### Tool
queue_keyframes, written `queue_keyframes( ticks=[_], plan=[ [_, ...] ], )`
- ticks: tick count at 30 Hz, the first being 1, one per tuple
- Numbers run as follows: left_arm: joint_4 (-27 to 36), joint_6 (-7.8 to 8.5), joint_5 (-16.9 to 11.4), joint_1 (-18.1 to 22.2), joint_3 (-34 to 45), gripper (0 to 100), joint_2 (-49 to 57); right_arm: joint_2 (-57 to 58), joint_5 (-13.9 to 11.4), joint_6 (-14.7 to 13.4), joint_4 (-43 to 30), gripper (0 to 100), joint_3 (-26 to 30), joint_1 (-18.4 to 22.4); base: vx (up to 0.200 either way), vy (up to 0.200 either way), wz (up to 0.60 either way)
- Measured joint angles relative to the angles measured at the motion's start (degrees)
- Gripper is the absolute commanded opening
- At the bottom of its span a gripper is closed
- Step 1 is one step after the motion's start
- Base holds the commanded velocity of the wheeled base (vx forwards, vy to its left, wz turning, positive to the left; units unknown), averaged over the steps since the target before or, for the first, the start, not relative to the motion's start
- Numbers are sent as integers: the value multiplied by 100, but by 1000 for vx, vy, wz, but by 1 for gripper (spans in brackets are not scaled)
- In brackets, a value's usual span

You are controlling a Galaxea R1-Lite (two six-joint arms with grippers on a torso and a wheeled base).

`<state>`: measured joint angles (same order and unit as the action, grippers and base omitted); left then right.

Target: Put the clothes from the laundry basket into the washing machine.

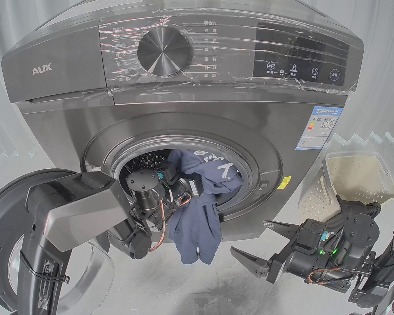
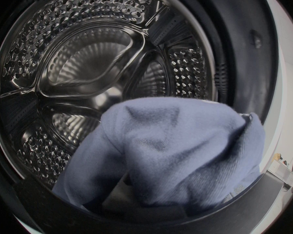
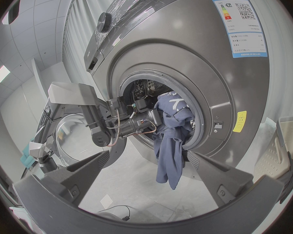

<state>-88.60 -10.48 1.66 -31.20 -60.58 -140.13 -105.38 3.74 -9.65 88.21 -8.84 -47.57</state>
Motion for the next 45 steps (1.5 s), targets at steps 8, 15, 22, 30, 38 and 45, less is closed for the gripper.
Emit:
queue_keyframes(
  ticks=[8, 15, 22, 30, 38, 45],
  plan=[
    [160, -5, 228, 226, -1090, 0, -386, -22, -9, 0, 2, 100, -17, 13, 0, 0, 0],
    [731, -10, 450, 418, -2078, 0, -551, -50, -18, 6, 2, 100, -33, 35, 0, 0, 0],
    [1178, -18, 562, 494, -2758, 0, -627, -68, -22, 16, 2, 100, -39, 71, 0, 0, 0],
    [1169, -43, 591, 488, -2806, 100, -669, -77, -27, 18, 2, 100, -39, 82, 0, 0, 0],
    [1358, -57, 518, 430, -1613, 100, -295, -74, -35, 18, 2, 100, -39, 88, 0, 0, 0],
    [1580, -24, 244, 182, -172, 100, 217, -57, -52, 18, 0, 100, -44, 85, 0, 0, 0]
  ],
)
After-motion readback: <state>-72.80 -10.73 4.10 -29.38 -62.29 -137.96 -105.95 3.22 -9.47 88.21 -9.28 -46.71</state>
